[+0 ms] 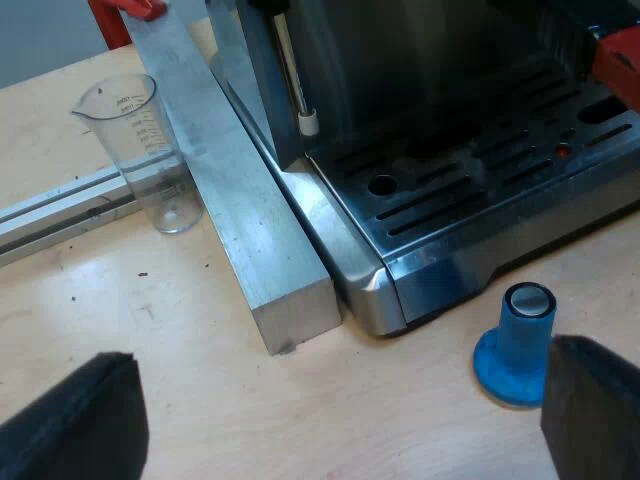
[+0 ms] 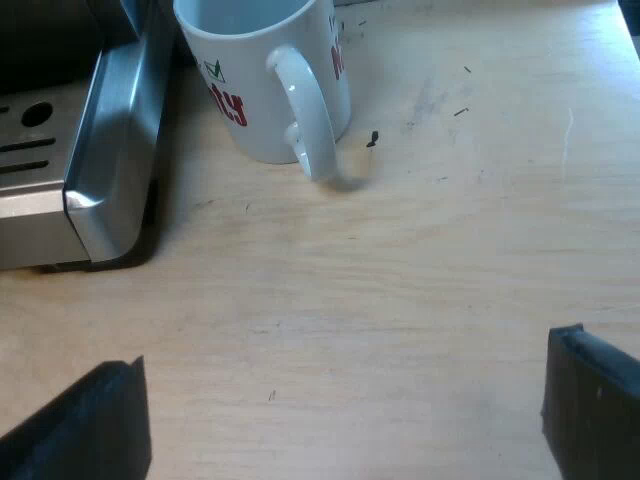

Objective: Put the handle in the coffee machine

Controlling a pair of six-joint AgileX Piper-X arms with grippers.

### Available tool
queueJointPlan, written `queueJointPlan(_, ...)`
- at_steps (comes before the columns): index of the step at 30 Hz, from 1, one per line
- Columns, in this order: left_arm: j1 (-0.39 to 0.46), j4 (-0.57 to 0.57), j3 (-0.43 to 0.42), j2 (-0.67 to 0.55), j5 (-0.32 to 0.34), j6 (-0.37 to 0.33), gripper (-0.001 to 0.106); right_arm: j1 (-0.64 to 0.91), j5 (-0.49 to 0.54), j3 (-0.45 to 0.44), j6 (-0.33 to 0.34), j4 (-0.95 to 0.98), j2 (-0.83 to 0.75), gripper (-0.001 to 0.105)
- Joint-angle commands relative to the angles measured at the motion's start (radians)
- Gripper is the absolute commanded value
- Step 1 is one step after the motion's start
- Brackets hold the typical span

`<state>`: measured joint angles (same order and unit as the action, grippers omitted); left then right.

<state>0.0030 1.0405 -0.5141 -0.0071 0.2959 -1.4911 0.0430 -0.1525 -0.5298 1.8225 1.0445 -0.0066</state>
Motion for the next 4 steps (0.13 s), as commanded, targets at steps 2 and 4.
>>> queueJointPlan(2, 0.001, -0.015, -0.002, -0.141, 0.001, -0.001, 0.081, 0.003, -0.007, -0.004, 0.013, 0.0, -0.028, 0.08)
queueJointPlan(4, 0.001, -0.015, -0.002, -0.141, 0.001, -0.001, 0.081, 0.003, -0.007, -0.004, 0.013, 0.0, -0.028, 0.08)
